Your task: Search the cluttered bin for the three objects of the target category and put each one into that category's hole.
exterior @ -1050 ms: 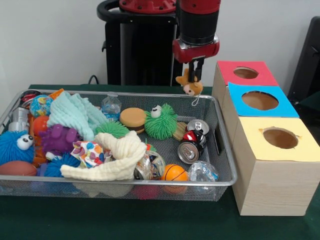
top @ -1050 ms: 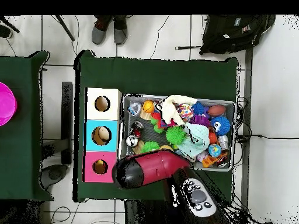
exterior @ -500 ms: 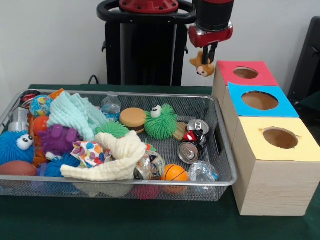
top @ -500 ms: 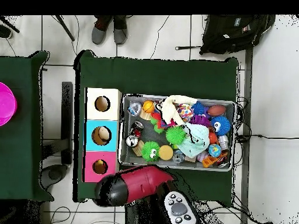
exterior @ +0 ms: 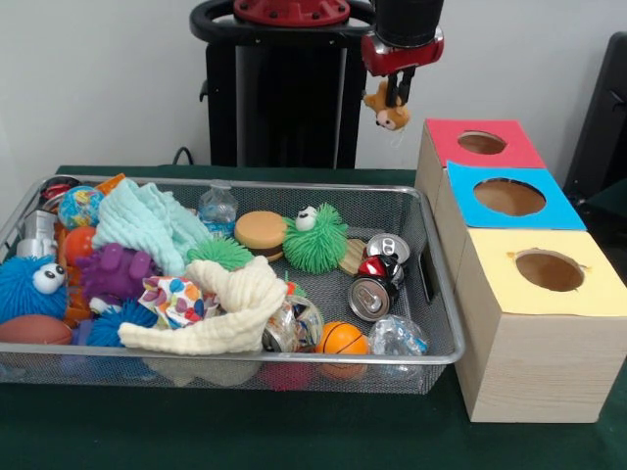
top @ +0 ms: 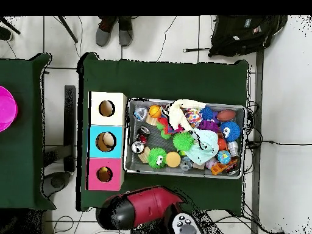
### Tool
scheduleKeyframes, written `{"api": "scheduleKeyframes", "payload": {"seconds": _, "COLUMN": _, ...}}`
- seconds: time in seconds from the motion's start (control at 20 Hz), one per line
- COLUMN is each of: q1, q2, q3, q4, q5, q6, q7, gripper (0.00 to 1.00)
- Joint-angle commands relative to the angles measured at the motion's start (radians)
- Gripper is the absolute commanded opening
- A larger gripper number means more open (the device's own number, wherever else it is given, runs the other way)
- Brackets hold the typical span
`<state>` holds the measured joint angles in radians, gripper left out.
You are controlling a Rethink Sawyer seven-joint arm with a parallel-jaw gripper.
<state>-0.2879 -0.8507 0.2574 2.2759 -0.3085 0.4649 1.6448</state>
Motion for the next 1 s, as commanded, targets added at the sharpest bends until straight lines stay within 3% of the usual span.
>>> {"api": "scheduleKeyframes", "payload": {"seconds": 0.05, "q1": -0.062, "q2": 0.002, "q3": -0.041, "q4": -0.027, "q5": 0.074, "q6": -0.056, "q7": 0.192, "gripper": 0.0}}
{"api": "scheduleKeyframes", "payload": {"seconds": 0.45, "q1": -0.049, "q2": 0.004, "q3": -0.024, "q4": -0.033, "q5": 0.12, "q6": -0.059, "q7": 0.191, "gripper": 0.0}}
{"api": "scheduleKeyframes", "payload": {"seconds": 1.0, "q1": 0.059, "q2": 0.006, "q3": -0.03, "q4": 0.025, "q5": 0.192, "q6": -0.124, "q7": 0.253, "gripper": 0.0}}
